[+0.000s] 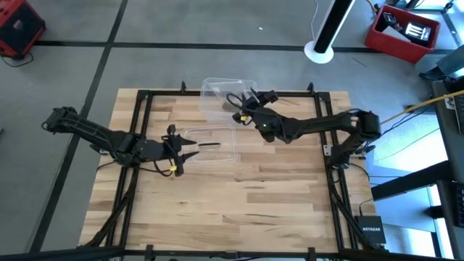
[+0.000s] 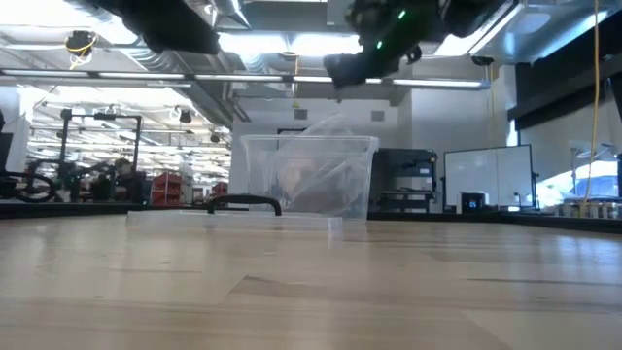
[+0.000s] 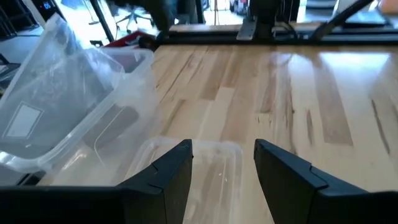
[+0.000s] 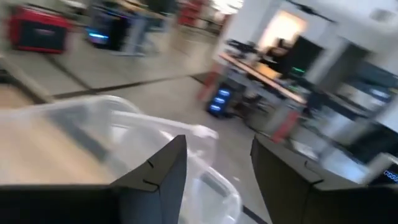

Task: Roll bandage
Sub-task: Put the transparent zip bag containing the rolled brown bandage into the transparent container

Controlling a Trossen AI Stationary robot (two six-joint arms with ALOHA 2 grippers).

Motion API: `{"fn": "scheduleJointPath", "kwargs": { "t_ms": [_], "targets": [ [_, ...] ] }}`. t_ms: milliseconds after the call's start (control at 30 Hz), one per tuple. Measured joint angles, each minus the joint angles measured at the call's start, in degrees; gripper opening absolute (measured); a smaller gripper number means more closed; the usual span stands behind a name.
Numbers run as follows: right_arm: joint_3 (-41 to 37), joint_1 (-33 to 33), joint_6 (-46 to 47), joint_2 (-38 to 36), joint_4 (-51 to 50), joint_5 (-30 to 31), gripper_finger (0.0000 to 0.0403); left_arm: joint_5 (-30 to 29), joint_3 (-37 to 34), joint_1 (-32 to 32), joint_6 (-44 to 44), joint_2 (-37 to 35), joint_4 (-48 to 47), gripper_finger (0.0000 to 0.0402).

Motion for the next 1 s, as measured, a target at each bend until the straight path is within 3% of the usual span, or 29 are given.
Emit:
{"fn": "scheduleJointPath", "kwargs": {
  "t_ms": [100, 267, 367, 500, 667, 833, 1000],
  "targets": [
    [0.01, -0.17, 2.91, -3.65, -5.54, -7.93, 0.0178, -0.02, 0.0, 0.01, -0.2, 0.0, -2.22, 0.0166],
    [1.89, -7.96, 11.46, -7.54, -17.1, -32.06, 0.0177, -1.38, 0.0, 0.73, -0.11, 0.0, -6.34, 0.0166],
    [3.99, -14.27, 14.69, -6.97, -23.24, -38.64, 0.0177, -3.56, 0.0, 2.57, -0.47, 0.0, -9.08, 0.0166],
    [5.01, -21.45, 15.02, -5.96, -24.0, -47.69, 0.0176, -4.27, 0.0, 5.76, -0.32, 0.0, -11.69, 0.0166],
    [8.79, -26.25, 14.8, -5.42, -20.92, -65.13, 0.0176, -4.26, 0.0, 8.68, 1.6, 0.0, -13.27, 0.0166],
    [18.55, -25.76, 14.88, 0.59, -25.8, -66.56, 0.0176, -4.24, -0.02, 10.26, 4.54, 0.13, -12.57, 0.0166],
    [34.49, -25.53, 14.9, 8.9, -47.92, -65.34, 0.0176, -4.25, -0.07, 11.64, 5.68, 0.17, -12.46, 0.0166]
  ]
}}
